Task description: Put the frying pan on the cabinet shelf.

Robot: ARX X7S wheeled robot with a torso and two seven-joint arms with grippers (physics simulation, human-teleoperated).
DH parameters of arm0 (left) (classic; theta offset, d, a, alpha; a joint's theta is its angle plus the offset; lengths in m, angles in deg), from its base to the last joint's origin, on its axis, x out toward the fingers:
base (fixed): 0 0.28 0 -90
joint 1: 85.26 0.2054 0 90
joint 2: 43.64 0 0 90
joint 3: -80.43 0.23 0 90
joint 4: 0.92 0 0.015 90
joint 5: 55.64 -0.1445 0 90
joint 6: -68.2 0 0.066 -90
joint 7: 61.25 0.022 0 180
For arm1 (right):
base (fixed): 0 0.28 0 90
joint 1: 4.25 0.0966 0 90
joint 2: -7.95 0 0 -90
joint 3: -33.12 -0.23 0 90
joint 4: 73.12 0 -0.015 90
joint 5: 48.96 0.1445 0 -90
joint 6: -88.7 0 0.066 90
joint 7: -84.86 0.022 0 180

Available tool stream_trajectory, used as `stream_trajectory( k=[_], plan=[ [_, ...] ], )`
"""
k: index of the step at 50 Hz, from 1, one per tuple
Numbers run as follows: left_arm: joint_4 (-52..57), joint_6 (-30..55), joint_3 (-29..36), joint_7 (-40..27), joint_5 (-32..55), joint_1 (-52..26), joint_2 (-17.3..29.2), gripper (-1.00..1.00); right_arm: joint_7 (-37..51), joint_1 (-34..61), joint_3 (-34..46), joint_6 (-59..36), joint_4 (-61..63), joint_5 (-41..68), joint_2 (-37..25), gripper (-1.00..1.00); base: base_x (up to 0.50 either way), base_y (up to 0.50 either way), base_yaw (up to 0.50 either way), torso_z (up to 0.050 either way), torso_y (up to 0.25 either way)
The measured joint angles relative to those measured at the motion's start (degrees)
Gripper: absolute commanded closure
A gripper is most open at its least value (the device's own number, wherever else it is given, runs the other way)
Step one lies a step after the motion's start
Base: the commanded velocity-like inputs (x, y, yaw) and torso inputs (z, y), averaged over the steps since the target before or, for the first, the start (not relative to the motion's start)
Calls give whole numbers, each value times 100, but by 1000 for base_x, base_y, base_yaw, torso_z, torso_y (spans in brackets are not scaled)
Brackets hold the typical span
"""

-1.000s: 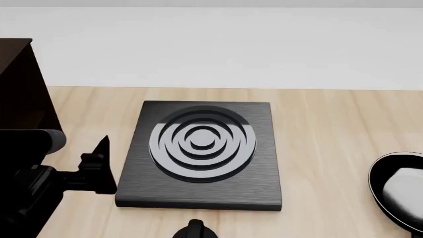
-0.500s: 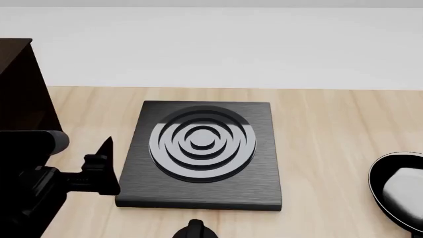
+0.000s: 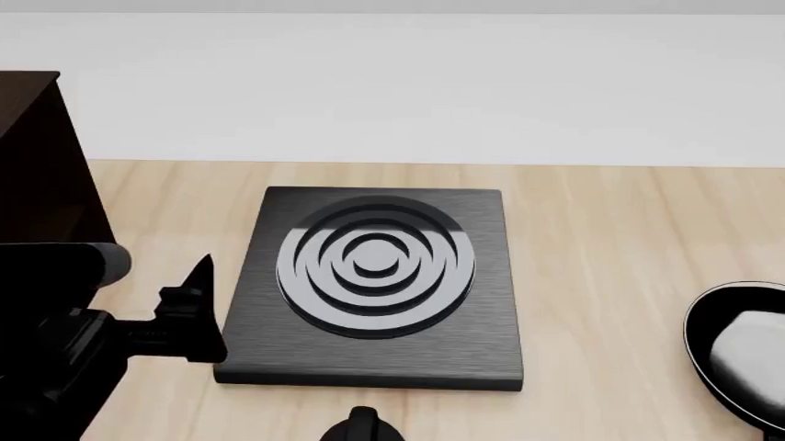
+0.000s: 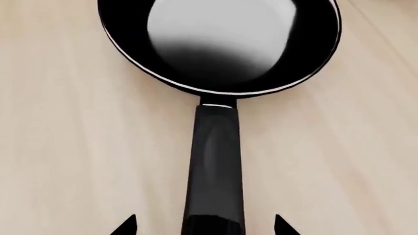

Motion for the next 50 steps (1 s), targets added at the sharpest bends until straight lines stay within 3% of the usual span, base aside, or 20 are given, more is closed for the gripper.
stream_trajectory(
  k=[18, 19, 34, 50],
  plan=[
    [-89, -97, 43, -40, 117, 38, 18, -100, -77, 169, -47, 424, -745, 67, 4, -100, 0, 1, -4, 0, 0],
    [-89, -97, 38, -44, 129, 38, 20, -100, -82, 166, -48, 433, -748, 70, 2, 100, 0, 3, 0, 0, 0],
    [-60, -90, 16, -107, 266, 42, 51, -100, -219, -148, 74, 254, -125, -54, 16, 100, 0, 4, -2, 0, 0],
    [-14, -61, -5, -179, 418, 41, 63, -100, -296, -474, 148, -467, 1696, 4, -42, 100, 0, 4, -2, 0, 0]
  ],
)
